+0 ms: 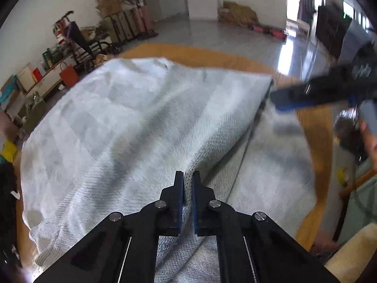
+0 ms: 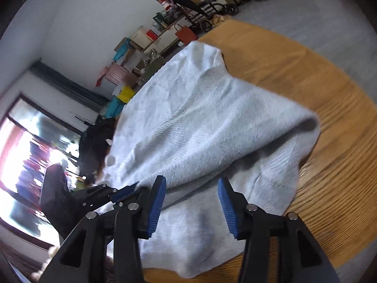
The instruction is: Fold clothes
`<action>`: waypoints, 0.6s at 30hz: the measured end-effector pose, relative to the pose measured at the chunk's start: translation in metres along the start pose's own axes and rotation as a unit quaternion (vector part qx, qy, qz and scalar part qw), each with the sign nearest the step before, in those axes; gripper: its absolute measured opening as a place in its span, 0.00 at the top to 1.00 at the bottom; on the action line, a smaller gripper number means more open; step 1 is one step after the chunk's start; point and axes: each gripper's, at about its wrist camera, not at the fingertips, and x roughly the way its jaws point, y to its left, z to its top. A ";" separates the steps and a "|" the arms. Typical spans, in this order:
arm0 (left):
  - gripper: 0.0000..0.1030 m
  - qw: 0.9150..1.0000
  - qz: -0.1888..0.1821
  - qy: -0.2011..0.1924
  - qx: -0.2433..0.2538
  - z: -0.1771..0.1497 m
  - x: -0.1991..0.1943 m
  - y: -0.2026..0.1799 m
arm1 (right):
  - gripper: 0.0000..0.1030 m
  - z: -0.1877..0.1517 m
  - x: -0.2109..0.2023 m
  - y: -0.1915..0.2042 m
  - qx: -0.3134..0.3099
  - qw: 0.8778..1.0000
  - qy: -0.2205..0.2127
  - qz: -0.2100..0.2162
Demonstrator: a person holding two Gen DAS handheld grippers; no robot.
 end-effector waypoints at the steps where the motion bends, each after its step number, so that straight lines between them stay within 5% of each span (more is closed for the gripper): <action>1: 0.94 1.000 -0.005 -0.007 -0.008 0.002 -0.005 0.002 | 0.49 0.000 0.002 0.003 0.002 1.000 0.002 0.009; 6: 0.94 0.998 -0.020 -0.022 -0.047 0.008 -0.014 0.015 | 0.42 -0.001 0.023 0.025 -0.003 0.999 0.021 0.044; 11: 0.94 0.999 -0.021 -0.024 -0.023 0.005 -0.021 0.009 | 0.38 0.001 0.052 0.027 0.064 0.992 0.020 0.106; 12: 0.94 0.999 -0.017 -0.022 -0.016 0.004 -0.021 0.007 | 0.48 0.003 0.055 0.024 0.081 0.990 0.015 0.112; 13: 0.94 1.000 -0.010 -0.020 -0.006 0.004 -0.021 0.003 | 0.73 0.004 0.058 0.020 0.095 0.988 0.009 0.117; 14: 0.94 1.000 -0.002 -0.018 0.005 0.004 -0.021 -0.001 | 0.81 0.007 0.061 0.018 0.103 0.987 0.004 0.120; 18: 0.92 0.999 0.028 -0.005 0.043 0.004 -0.015 -0.019 | 0.89 0.018 0.059 0.022 0.104 0.986 -0.011 0.131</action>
